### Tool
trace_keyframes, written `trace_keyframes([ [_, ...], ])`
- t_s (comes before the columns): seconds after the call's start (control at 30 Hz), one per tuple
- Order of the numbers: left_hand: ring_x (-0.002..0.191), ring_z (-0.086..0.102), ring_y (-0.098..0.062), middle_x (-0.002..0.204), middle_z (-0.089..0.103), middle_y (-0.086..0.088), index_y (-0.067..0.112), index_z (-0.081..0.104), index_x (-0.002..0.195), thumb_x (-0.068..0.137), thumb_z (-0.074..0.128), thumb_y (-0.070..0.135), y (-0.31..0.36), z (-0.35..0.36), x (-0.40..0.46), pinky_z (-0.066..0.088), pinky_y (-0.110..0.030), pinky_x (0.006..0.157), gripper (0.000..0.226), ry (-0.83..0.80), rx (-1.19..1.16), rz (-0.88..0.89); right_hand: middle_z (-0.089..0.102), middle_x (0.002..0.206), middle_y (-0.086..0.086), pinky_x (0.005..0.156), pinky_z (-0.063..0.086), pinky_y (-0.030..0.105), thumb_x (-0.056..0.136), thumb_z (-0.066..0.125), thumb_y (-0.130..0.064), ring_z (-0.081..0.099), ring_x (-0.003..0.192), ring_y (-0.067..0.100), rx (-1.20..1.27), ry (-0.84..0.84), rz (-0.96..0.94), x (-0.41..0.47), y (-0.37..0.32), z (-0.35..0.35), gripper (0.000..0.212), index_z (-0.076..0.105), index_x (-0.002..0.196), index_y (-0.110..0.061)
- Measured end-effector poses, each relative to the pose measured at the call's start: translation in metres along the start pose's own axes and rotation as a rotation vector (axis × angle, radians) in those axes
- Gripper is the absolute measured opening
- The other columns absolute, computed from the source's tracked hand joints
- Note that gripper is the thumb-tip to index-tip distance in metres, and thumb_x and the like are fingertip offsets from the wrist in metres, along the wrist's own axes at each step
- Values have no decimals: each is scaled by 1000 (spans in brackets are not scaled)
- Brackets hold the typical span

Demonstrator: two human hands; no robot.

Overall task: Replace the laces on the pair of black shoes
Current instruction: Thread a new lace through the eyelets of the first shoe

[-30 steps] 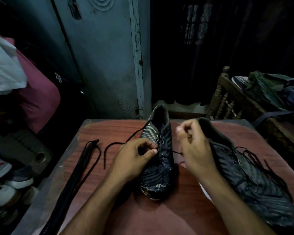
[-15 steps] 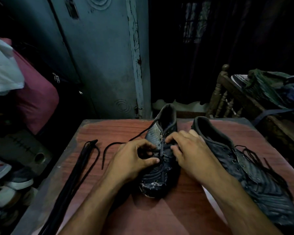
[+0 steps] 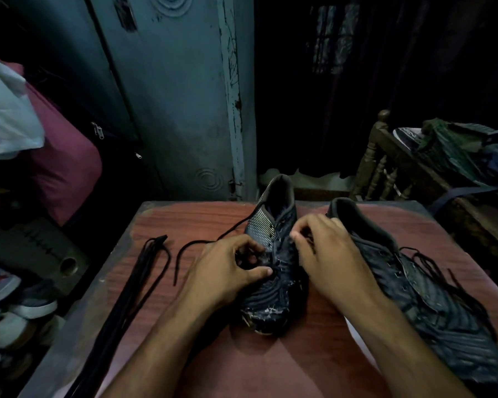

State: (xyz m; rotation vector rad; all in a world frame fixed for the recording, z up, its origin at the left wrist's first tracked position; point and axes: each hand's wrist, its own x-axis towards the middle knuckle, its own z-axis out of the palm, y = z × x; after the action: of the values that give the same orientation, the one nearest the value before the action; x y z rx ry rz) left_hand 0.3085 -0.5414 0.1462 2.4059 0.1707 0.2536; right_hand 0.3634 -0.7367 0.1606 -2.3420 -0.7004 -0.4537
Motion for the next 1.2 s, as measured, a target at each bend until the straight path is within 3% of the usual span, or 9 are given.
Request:
trace_keyframes([
  [0.1, 74, 60, 6, 83, 68, 24, 41, 71, 97, 69, 88, 50, 0, 0, 1, 51, -24, 69, 34, -14, -7, 1, 70, 92, -5, 82, 53, 37, 101, 57, -22, 67, 89, 12, 371, 138, 198, 4, -2, -1, 8, 61, 95, -20],
  [0.27, 70, 57, 5, 84, 66, 25, 42, 70, 96, 70, 89, 47, -3, 3, 1, 49, -24, 68, 33, -32, -65, -14, 73, 86, 10, 75, 60, 35, 107, 45, -13, 73, 82, 27, 1118, 226, 483, 10, -17, -6, 14, 53, 96, -12],
  [0.43, 71, 57, 6, 84, 67, 25, 43, 69, 96, 70, 89, 48, -4, 3, 1, 47, -21, 66, 33, -34, -57, -10, 58, 74, 4, 70, 58, 41, 109, 41, -15, 60, 64, 19, 1258, 375, 457, 12, -15, -11, 11, 49, 102, -11],
  [0.53, 71, 57, 6, 84, 67, 23, 42, 68, 97, 70, 88, 49, -2, 2, 0, 49, -22, 68, 34, -32, -45, -2, 51, 74, 2, 60, 55, 33, 109, 38, -13, 51, 60, 14, 1293, 427, 420, 12, -17, -17, 14, 47, 98, -14],
  [0.73, 74, 54, 6, 85, 61, 18, 55, 55, 122, 75, 82, 55, 1, -1, -3, 51, -29, 75, 54, -67, 56, 79, 46, 72, -5, 53, 39, 31, 109, 41, -13, 39, 55, 11, 1075, 486, 322, 10, -11, -13, 16, 48, 97, -20],
  [0.87, 87, 52, 0, 90, 54, 21, 60, 36, 142, 84, 68, 61, 2, -1, -4, 47, -29, 83, 66, -128, 219, 173, 61, 86, -10, 72, 50, 34, 103, 57, -20, 60, 78, 9, 450, 250, 107, 2, -3, -1, 7, 56, 97, -25],
  [1.0, 116, 56, -9, 119, 60, 15, 53, 36, 147, 83, 60, 63, 1, 1, -3, 47, -36, 98, 70, -186, 244, 190, 55, 94, -13, 78, 43, 29, 92, 68, -34, 52, 92, 10, 43, -125, -22, -3, -4, 7, 14, 57, 97, -28],
  [1.1, 119, 54, -7, 124, 59, 15, 50, 43, 143, 79, 58, 64, 2, 2, -3, 46, -37, 101, 67, -198, 253, 205, 52, 85, -14, 71, 32, 18, 87, 73, -39, 45, 89, 9, -48, -179, -47, -2, -5, 3, 20, 55, 93, -32],
  [1.2, 113, 55, -5, 118, 59, 17, 50, 47, 138, 74, 53, 68, 1, 2, -3, 47, -35, 98, 66, -199, 222, 205, 53, 84, -17, 70, 31, 19, 89, 73, -34, 42, 89, 8, -53, -238, -44, -1, -6, -4, 17, 56, 91, -32],
])
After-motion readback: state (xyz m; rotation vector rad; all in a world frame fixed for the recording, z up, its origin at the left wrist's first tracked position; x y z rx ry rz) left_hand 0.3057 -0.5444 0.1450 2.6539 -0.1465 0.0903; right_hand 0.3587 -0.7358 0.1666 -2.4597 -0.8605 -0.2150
